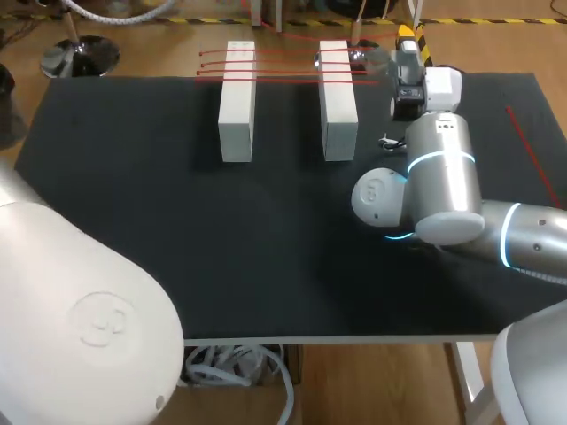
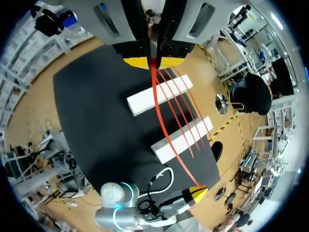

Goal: Grab the tape and strap the tape.

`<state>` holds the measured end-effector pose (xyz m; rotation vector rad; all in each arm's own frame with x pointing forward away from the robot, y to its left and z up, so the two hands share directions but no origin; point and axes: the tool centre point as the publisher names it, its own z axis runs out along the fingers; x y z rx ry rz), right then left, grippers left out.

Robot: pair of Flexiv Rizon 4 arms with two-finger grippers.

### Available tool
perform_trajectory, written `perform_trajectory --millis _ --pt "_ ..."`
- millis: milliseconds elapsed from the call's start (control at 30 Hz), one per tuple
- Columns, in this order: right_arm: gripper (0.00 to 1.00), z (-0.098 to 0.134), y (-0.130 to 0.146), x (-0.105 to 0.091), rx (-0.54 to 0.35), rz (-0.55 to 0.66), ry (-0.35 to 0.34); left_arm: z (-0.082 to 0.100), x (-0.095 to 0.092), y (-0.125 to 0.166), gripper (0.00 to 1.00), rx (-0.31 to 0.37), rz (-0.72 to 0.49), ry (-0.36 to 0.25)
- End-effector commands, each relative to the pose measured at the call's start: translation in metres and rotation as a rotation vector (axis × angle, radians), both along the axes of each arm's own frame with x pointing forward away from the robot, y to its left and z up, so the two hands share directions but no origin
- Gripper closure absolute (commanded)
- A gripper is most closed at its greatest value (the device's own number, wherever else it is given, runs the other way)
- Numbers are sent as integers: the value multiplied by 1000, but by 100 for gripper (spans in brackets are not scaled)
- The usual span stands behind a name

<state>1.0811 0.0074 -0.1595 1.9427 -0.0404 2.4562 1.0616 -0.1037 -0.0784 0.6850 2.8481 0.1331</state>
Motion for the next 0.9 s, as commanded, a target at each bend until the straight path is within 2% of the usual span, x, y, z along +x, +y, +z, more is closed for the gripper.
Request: perform_trajectory --millis 33,233,267,367,533,633,700,733,900 --pt "100 2 0 0 -2 1 5 2 2 -2 100 57 13 16" --pt "100 2 0 0 -2 1 5 6 -1 -12 100 69 -52 59" --pt "100 2 0 0 -2 1 5 6 -3 -15 100 45 -62 92" --pt "100 2 0 0 -2 1 5 3 -8 -23 100 45 -101 147" --pt "100 2 0 0 -2 1 5 -1 -8 -27 100 114 -96 146" --pt "100 2 0 0 -2 1 5 -3 -3 -26 100 176 -75 114" --pt "100 2 0 0 -2 1 5 -5 3 -21 100 178 -34 112" --pt "100 2 0 0 -2 1 5 -6 4 -19 100 211 -19 98" --pt "100 2 0 0 -2 1 5 -4 9 -18 100 192 59 90"
